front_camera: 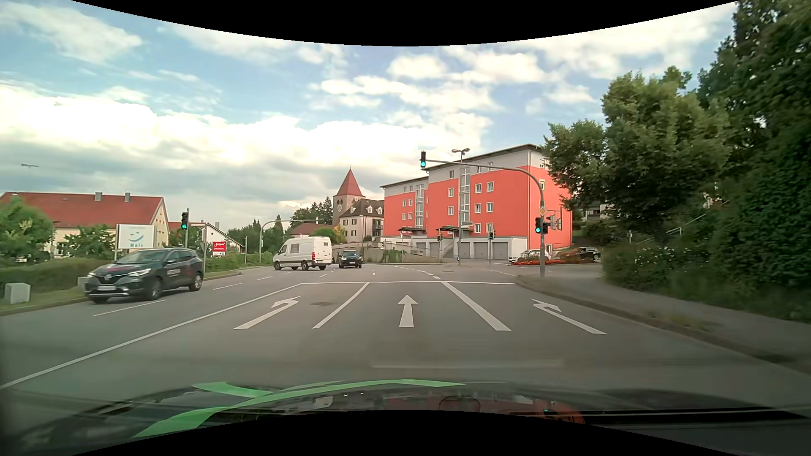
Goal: Follow the waypoints while adhering to traffic rules and regulations
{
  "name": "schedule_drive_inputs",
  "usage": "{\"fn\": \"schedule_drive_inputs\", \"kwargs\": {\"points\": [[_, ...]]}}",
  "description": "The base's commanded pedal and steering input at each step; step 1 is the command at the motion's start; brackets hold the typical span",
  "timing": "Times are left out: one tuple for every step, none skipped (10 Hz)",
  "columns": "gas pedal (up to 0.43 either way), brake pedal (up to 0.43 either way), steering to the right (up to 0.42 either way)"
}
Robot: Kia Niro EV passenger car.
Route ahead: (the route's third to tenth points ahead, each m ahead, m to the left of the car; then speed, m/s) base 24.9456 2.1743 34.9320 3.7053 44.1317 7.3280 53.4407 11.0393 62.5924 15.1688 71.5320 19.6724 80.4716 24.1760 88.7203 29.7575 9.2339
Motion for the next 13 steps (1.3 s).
{"fn": "schedule_drive_inputs", "kwargs": {"points": [[0.157, 0.0, -0.028], [0.157, 0.0, -0.028], [0.157, 0.0, -0.028], [0.157, 0.0, -0.026], [0.157, 0.0, -0.025], [0.157, 0.0, -0.023], [0.169, 0.0, -0.022], [0.177, 0.0, -0.023], [0.189, 0.0, -0.022], [0.189, 0.0, -0.023], [0.189, 0.0, -0.022], [0.189, 0.0, -0.023], [0.189, 0.0, -0.022]]}}
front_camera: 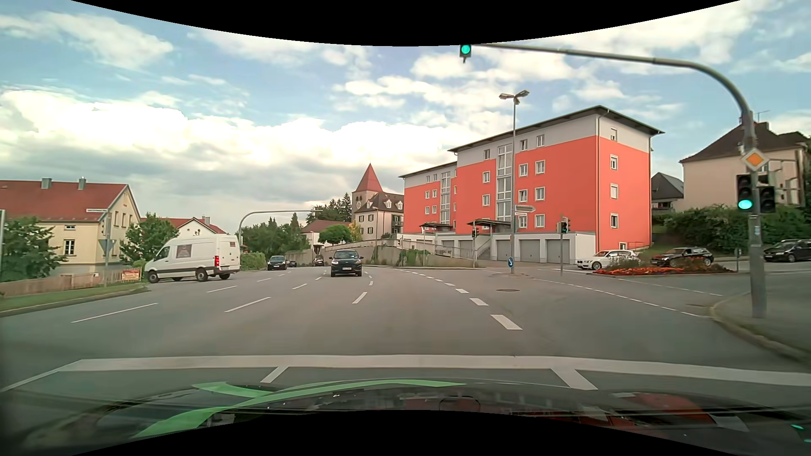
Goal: Follow the waypoints while adhering to traffic rules and regulations
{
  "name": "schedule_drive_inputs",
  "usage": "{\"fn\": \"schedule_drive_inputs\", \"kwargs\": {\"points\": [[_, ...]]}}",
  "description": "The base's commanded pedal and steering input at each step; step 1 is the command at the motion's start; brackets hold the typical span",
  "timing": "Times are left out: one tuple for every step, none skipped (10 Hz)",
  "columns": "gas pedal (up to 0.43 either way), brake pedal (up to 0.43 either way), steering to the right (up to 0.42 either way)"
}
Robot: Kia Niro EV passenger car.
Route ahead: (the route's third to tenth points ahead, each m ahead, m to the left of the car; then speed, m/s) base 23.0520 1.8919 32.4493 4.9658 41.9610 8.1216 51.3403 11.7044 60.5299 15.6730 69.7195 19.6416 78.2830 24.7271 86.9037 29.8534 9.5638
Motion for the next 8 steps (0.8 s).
{"fn": "schedule_drive_inputs", "kwargs": {"points": [[0.189, 0.0, -0.022], [0.197, 0.0, -0.022], [0.209, 0.0, -0.022], [0.209, 0.0, -0.022], [0.209, 0.0, -0.022], [0.22, 0.0, -0.023], [0.228, 0.0, -0.023], [0.228, 0.0, -0.023]]}}
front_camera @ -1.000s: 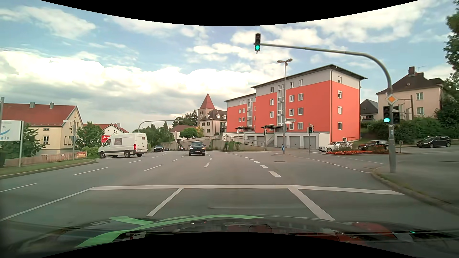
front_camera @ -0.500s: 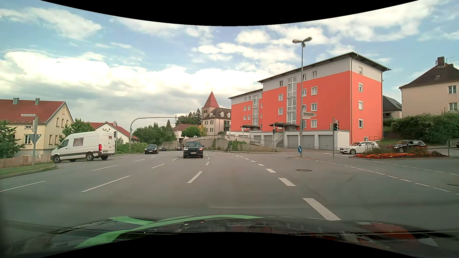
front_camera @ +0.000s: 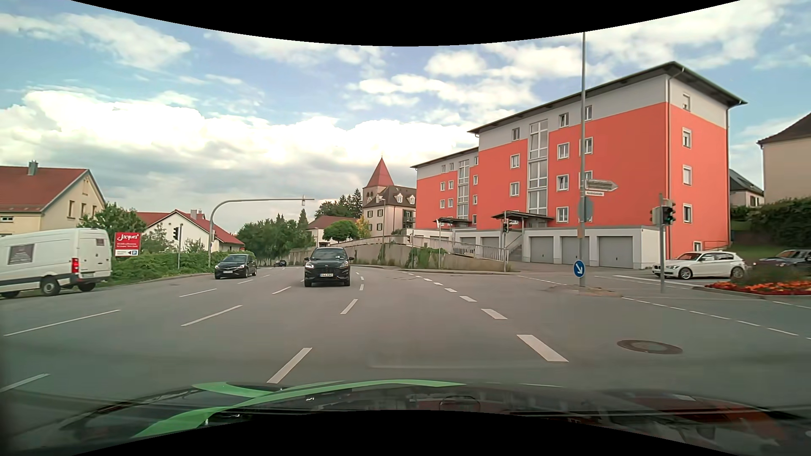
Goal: Follow the waypoints while adhering to traffic rules and regulations
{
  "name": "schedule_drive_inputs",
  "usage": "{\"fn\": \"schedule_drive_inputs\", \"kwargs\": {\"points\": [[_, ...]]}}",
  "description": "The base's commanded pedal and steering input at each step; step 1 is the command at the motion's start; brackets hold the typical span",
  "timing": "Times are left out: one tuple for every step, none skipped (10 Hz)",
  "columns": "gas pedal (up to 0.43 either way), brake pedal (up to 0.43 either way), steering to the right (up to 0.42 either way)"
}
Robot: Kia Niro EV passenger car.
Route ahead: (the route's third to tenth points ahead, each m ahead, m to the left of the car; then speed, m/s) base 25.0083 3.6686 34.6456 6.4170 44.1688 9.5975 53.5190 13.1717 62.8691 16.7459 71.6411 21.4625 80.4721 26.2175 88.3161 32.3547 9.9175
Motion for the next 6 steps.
{"fn": "schedule_drive_inputs", "kwargs": {"points": [[0.228, 0.0, -0.024], [0.228, 0.0, -0.026], [0.22, 0.0, -0.03], [0.177, 0.0, -0.033], [0.169, 0.0, -0.035], [0.169, 0.0, -0.035]]}}
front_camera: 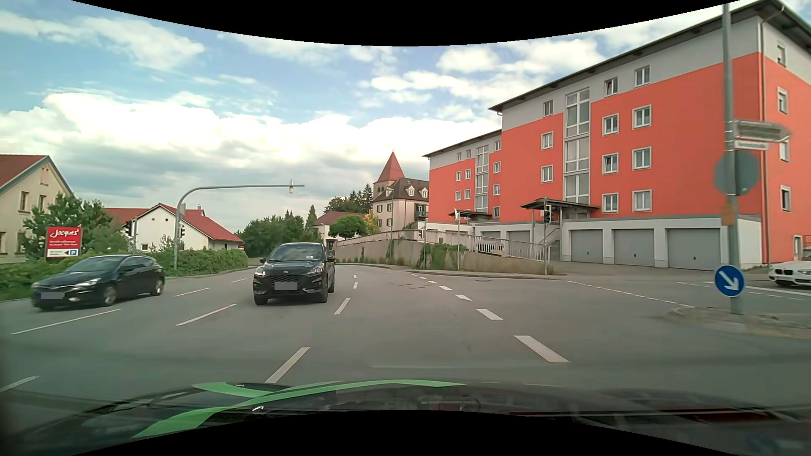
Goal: Follow the waypoints while adhering to traffic rules and regulations
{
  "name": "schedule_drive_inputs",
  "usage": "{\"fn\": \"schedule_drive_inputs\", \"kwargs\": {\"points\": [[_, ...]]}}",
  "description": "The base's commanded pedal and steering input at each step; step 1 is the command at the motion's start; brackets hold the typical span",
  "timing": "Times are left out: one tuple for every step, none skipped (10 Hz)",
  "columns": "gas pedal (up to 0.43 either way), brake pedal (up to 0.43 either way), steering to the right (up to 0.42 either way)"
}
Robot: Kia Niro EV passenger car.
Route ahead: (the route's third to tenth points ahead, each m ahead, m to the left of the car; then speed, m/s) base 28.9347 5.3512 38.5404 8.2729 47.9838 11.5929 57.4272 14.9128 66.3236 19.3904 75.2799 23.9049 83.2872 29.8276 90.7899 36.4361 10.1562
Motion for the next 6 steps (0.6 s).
{"fn": "schedule_drive_inputs", "kwargs": {"points": [[0.169, 0.0, -0.036], [0.169, 0.0, -0.036], [0.169, 0.0, -0.038], [0.169, 0.0, -0.04], [0.157, 0.0, -0.042], [0.098, 0.0, -0.045]]}}
